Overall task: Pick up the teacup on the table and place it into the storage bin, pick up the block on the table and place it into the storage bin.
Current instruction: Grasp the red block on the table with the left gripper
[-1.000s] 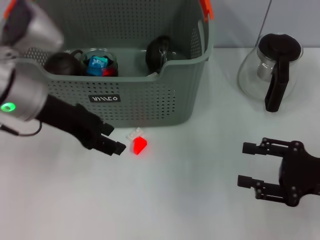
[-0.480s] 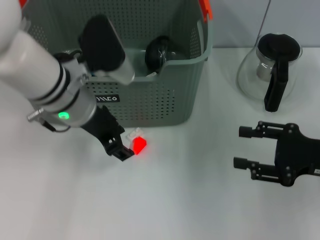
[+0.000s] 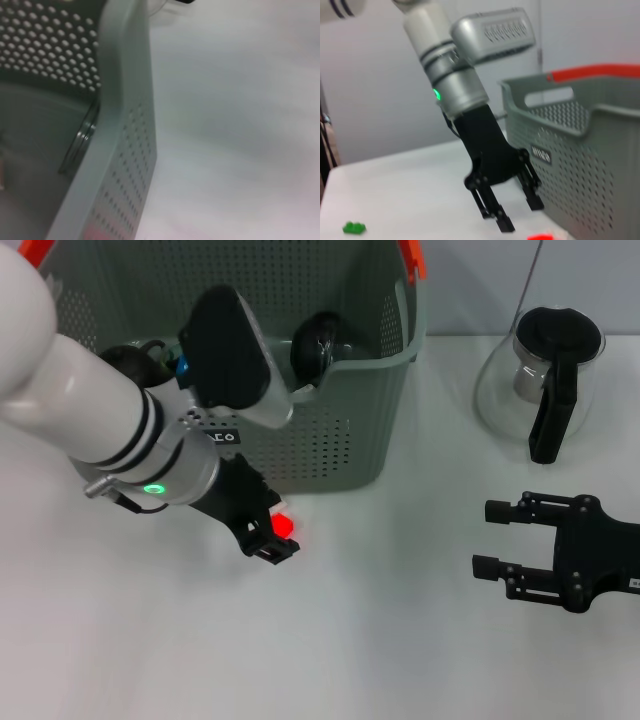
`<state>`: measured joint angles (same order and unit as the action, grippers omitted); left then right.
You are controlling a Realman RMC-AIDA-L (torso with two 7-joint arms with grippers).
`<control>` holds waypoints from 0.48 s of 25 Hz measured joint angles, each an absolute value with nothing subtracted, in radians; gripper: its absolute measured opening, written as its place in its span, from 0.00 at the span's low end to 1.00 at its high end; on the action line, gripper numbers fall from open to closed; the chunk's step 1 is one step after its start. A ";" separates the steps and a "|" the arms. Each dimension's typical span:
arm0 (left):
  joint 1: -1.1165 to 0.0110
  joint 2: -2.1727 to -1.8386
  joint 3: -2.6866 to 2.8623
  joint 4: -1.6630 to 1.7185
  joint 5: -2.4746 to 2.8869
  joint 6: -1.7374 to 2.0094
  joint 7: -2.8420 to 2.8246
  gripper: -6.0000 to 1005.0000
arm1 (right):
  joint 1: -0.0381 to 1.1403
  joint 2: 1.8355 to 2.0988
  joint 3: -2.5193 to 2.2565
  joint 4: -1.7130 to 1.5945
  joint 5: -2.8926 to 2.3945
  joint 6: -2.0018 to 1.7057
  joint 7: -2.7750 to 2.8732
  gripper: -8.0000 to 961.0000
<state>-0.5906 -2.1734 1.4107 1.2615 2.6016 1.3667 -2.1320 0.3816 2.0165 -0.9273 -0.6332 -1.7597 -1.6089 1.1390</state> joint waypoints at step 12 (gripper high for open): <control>-0.592 -2.175 1.498 1.192 2.597 1.264 -2.227 0.63 | 0.384 2.020 -0.918 -0.635 -1.792 -1.575 1.148 0.73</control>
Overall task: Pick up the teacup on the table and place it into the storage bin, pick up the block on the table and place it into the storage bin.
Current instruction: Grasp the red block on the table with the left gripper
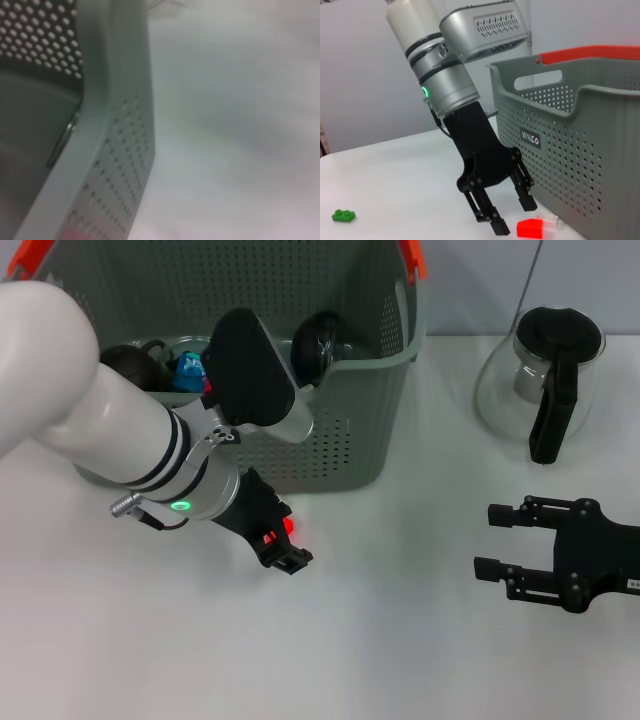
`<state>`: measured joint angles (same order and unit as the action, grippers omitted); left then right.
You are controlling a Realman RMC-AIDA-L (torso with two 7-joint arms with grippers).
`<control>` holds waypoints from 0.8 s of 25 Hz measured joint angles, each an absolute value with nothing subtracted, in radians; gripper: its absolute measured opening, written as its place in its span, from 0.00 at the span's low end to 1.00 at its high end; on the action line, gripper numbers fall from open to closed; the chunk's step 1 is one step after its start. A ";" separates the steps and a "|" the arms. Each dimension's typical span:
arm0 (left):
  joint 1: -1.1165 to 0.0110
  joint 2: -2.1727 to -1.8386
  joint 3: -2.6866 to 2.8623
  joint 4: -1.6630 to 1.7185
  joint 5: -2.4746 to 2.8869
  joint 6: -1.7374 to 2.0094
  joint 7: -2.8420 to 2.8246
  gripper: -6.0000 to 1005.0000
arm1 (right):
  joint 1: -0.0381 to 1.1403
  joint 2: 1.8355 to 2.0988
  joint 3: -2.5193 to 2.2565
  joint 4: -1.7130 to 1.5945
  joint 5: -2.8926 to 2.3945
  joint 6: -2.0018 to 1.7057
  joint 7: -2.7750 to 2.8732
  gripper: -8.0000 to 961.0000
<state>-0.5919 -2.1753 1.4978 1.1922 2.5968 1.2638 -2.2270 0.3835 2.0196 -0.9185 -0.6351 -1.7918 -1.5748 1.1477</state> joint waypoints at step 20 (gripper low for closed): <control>-0.589 -2.177 1.545 1.115 2.560 1.111 -2.300 0.63 | 0.384 2.020 -0.923 -0.637 -1.792 -1.589 1.140 0.73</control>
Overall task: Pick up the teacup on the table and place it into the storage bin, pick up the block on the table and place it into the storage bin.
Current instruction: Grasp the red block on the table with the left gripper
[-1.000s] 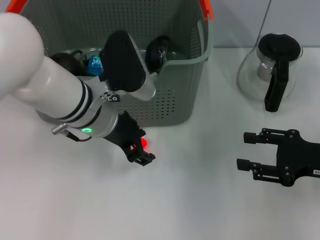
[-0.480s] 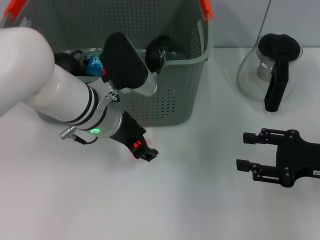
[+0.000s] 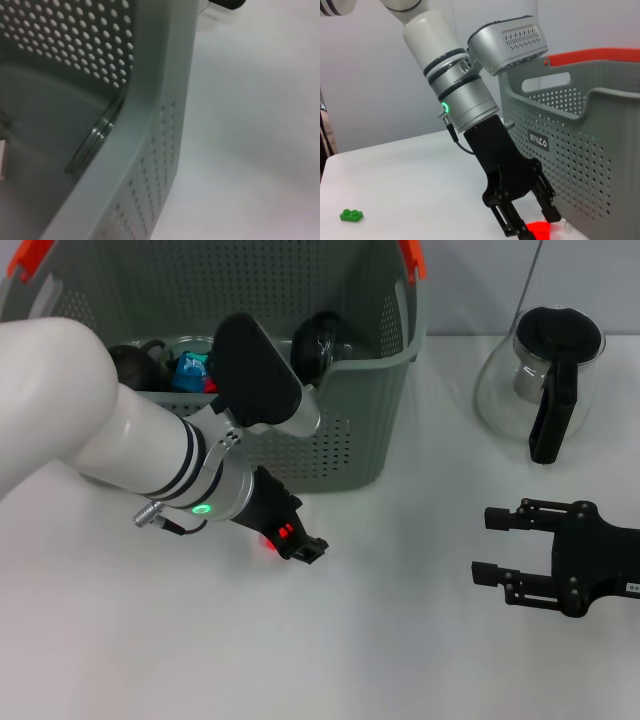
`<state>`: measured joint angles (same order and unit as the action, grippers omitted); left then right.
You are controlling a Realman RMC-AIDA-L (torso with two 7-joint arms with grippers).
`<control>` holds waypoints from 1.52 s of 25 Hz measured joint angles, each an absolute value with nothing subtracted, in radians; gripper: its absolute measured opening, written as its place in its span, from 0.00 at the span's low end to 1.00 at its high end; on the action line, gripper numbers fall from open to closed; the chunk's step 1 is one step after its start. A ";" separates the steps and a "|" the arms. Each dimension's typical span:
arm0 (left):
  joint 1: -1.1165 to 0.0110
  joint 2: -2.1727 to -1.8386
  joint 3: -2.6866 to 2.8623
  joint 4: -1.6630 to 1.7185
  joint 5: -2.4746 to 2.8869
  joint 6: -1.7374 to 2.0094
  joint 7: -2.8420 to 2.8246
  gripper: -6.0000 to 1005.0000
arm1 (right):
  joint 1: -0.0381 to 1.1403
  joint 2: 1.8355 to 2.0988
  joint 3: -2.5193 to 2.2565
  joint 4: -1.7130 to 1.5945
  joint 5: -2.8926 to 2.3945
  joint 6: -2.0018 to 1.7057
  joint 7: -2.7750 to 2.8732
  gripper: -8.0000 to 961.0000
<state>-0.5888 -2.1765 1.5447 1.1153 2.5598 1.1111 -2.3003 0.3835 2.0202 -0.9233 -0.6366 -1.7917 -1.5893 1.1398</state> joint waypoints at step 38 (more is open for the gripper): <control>-0.508 -2.178 1.504 1.266 2.504 1.218 -2.354 0.63 | 0.370 2.017 -0.920 -0.637 -1.793 -1.623 1.120 0.73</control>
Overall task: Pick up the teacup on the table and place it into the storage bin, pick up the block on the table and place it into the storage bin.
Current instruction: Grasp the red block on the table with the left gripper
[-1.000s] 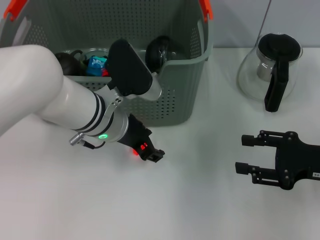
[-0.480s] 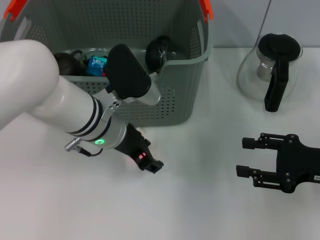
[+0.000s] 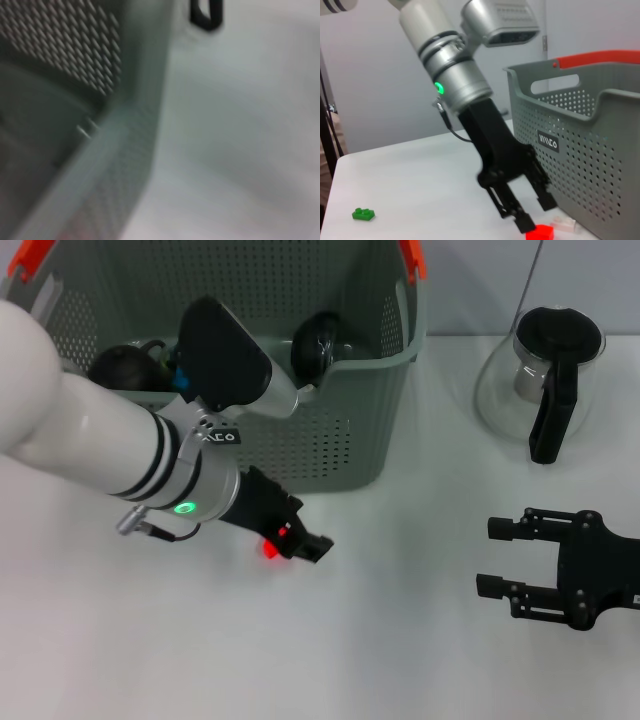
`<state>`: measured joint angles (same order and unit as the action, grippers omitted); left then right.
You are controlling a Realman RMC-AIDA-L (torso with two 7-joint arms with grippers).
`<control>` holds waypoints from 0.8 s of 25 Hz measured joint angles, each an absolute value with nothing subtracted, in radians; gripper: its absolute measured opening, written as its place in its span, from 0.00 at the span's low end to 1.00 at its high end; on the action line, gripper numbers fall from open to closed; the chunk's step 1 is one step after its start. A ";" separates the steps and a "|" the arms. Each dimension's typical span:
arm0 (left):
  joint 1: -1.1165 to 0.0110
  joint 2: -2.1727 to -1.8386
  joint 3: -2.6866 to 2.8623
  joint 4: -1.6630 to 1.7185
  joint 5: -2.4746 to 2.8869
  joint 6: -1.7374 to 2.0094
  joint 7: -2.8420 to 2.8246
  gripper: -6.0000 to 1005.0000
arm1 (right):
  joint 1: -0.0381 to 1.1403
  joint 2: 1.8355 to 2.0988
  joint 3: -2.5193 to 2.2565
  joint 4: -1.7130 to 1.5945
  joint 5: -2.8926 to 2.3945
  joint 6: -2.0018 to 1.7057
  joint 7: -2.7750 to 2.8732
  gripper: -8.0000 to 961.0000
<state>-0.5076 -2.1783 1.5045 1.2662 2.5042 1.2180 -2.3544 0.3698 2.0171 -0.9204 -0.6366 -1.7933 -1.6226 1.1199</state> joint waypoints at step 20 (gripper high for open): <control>-0.490 -2.175 1.575 1.122 2.519 0.937 -2.422 0.63 | 0.370 2.019 -0.920 -0.637 -1.793 -1.632 1.113 0.73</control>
